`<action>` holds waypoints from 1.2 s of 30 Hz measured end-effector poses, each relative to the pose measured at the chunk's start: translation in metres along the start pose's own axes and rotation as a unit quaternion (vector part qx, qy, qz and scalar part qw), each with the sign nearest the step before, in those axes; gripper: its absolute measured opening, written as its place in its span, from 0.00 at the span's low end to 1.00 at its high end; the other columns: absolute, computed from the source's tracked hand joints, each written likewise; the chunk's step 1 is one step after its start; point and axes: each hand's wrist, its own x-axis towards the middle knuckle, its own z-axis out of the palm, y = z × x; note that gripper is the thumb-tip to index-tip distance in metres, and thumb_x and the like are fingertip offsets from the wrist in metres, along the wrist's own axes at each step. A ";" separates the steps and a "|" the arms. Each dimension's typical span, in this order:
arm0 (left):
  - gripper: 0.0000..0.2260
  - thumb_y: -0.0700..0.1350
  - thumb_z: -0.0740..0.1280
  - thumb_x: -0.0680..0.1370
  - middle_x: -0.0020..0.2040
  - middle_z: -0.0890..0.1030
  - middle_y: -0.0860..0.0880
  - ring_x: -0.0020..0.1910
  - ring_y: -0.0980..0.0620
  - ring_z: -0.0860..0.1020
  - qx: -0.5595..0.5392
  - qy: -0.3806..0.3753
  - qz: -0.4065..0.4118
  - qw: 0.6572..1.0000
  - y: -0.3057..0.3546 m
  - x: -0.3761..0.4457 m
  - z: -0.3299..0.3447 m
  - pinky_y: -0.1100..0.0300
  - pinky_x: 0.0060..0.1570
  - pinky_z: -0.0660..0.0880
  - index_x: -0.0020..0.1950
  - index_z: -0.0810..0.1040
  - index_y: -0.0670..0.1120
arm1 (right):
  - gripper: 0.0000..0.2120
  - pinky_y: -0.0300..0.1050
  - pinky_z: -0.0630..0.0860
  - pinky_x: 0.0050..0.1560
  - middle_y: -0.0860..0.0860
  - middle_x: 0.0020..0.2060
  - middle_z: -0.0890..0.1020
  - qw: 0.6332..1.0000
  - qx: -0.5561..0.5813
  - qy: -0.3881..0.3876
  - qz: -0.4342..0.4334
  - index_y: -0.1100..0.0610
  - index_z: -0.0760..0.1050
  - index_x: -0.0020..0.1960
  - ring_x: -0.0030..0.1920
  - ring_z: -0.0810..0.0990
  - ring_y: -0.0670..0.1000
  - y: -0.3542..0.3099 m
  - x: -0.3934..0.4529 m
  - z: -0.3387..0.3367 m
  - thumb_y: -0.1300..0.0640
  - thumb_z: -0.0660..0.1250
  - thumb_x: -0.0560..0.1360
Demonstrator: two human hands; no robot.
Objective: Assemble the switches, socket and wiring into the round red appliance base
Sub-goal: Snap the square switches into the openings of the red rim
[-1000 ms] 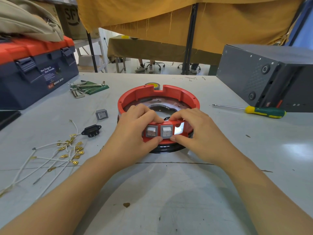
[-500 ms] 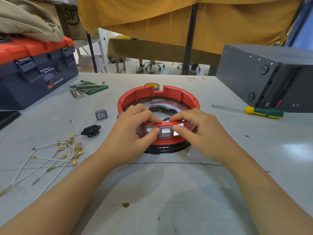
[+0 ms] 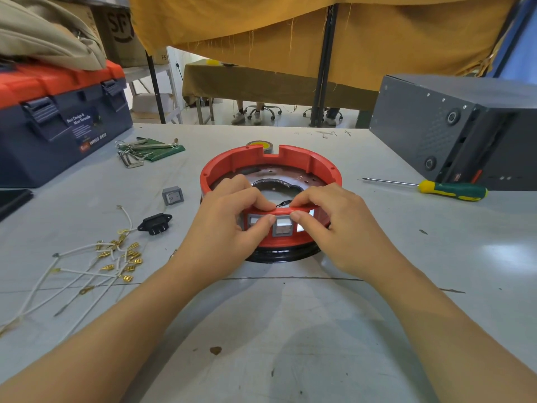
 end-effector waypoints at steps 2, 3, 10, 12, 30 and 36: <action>0.03 0.43 0.70 0.74 0.43 0.76 0.49 0.45 0.52 0.72 -0.008 -0.003 0.001 1.000 0.000 0.000 -0.001 0.52 0.44 0.73 0.46 0.81 0.46 | 0.07 0.35 0.65 0.50 0.40 0.42 0.74 1.000 0.003 0.004 -0.002 0.52 0.78 0.52 0.48 0.71 0.44 0.000 -0.001 0.000 0.53 0.65 0.76; 0.03 0.43 0.70 0.74 0.43 0.76 0.49 0.45 0.52 0.72 -0.013 -0.006 0.001 1.000 0.000 0.000 -0.001 0.52 0.44 0.73 0.46 0.81 0.47 | 0.07 0.35 0.65 0.50 0.39 0.42 0.73 1.000 0.006 0.003 -0.001 0.52 0.78 0.52 0.48 0.71 0.43 0.001 -0.001 0.000 0.52 0.65 0.76; 0.06 0.42 0.70 0.74 0.45 0.78 0.53 0.48 0.55 0.75 -0.051 -0.049 -0.001 0.997 -0.008 0.002 -0.012 0.60 0.47 0.72 0.49 0.83 0.48 | 0.12 0.29 0.66 0.51 0.36 0.47 0.76 0.998 0.043 -0.034 0.012 0.43 0.78 0.57 0.51 0.72 0.41 0.010 -0.003 -0.010 0.50 0.68 0.74; 0.06 0.43 0.69 0.74 0.46 0.78 0.56 0.49 0.57 0.75 -0.053 -0.063 -0.010 0.997 -0.010 0.004 -0.016 0.65 0.47 0.73 0.50 0.82 0.50 | 0.13 0.33 0.64 0.58 0.36 0.49 0.75 0.999 0.006 -0.037 0.003 0.45 0.77 0.58 0.53 0.69 0.38 0.013 -0.002 -0.012 0.50 0.68 0.74; 0.11 0.39 0.62 0.78 0.58 0.77 0.56 0.57 0.63 0.71 -0.018 0.014 -0.074 0.997 -0.047 0.011 -0.027 0.79 0.55 0.62 0.54 0.82 0.50 | 0.06 0.40 0.65 0.60 0.33 0.44 0.76 0.997 0.062 -0.043 0.020 0.41 0.78 0.48 0.53 0.72 0.42 0.009 -0.005 -0.015 0.48 0.69 0.72; 0.15 0.40 0.59 0.78 0.71 0.69 0.44 0.68 0.44 0.66 0.149 0.000 -0.237 0.960 -0.097 0.015 -0.030 0.54 0.67 0.61 0.63 0.77 0.46 | 0.04 0.46 0.61 0.65 0.35 0.44 0.75 0.998 0.052 -0.012 0.013 0.43 0.73 0.42 0.52 0.64 0.27 0.012 -0.005 -0.013 0.50 0.68 0.72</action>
